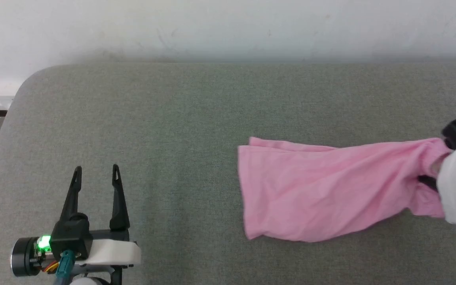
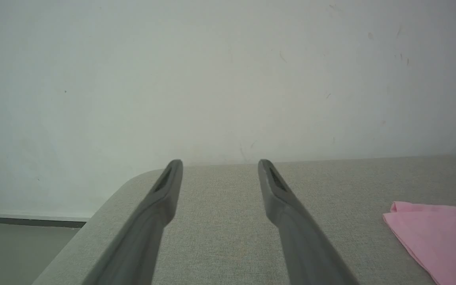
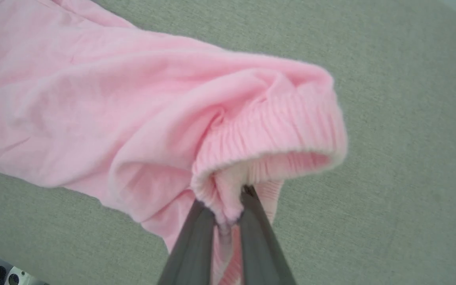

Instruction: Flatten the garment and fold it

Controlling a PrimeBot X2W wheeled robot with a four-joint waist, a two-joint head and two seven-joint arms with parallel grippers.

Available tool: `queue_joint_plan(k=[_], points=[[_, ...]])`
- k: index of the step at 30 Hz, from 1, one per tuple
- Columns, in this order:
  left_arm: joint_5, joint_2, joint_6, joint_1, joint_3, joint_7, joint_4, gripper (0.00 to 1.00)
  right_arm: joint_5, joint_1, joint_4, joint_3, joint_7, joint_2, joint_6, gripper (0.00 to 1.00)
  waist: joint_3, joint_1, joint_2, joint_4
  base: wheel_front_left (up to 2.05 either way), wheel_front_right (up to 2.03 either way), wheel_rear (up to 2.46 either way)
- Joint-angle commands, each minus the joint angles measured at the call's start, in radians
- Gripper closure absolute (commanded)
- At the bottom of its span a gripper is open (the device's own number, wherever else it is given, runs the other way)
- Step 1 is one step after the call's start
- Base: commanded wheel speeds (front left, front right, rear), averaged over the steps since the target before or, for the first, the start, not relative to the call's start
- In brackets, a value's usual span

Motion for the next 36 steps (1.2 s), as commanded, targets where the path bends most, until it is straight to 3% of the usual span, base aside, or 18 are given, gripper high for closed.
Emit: queue_joint_plan(k=[1, 7, 14, 18, 23, 27, 31, 35, 36], points=[[0.010, -0.002, -0.011, 0.007, 0.007, -0.005, 0.001, 0.00, 0.003, 0.022, 0.005, -0.018, 0.011, -0.016, -0.001, 1.00, -0.002, 0.0000, -0.0001, 0.001, 0.00, 0.00, 0.00], [0.022, -0.006, -0.029, 0.009, 0.015, -0.005, 0.008, 0.00, 0.049, 0.043, -0.097, -0.033, 0.051, -0.040, -0.001, 1.00, -0.007, 0.0000, -0.0001, -0.001, 0.00, 0.00, 0.00], [0.033, -0.012, -0.039, -0.004, 0.011, -0.005, 0.004, 0.00, 0.097, 0.017, -0.331, 0.003, 0.133, 0.011, -0.001, 1.00, 0.008, 0.0000, -0.0001, 0.011, 0.00, 0.00, 0.00], [0.033, -0.024, -0.040, -0.026, 0.006, -0.005, -0.002, 0.00, 0.070, -0.050, -0.376, 0.070, 0.167, 0.066, -0.001, 1.00, 0.038, 0.0000, -0.0001, 0.030, 0.00, 0.00, 0.00], [0.034, -0.038, -0.045, -0.061, -0.006, -0.005, -0.005, 0.00, 0.017, -0.167, -0.249, 0.178, 0.168, 0.187, -0.001, 1.00, 0.087, 0.0000, -0.0001, 0.056, 0.00, 0.00, 0.00], [0.033, -0.046, -0.047, -0.086, -0.011, -0.005, -0.001, 0.00, -0.023, -0.218, -0.120, 0.240, 0.153, 0.238, -0.001, 1.00, 0.113, 0.0000, -0.0001, 0.076, 0.00, 0.00, 0.00], [0.032, -0.055, -0.051, -0.114, -0.017, -0.005, 0.006, 0.00, -0.068, -0.237, 0.046, 0.329, 0.125, 0.256, -0.001, 1.00, 0.129, 0.0000, -0.0001, 0.098, 0.00, 0.00, 0.00], [0.031, -0.056, -0.050, -0.116, -0.007, -0.005, 0.008, 0.00, -0.049, -0.237, 0.134, 0.376, 0.059, 0.263, -0.001, 1.00, 0.124, 0.0000, -0.0001, 0.094, 0.00, 0.00, 0.00], [0.031, -0.055, -0.048, -0.111, -0.001, -0.005, 0.007, 0.00, -0.043, -0.241, 0.137, 0.387, 0.038, 0.261, -0.001, 0.55, 0.120, 0.0000, -0.0001, 0.088, 0.00, 0.00, 0.00]])
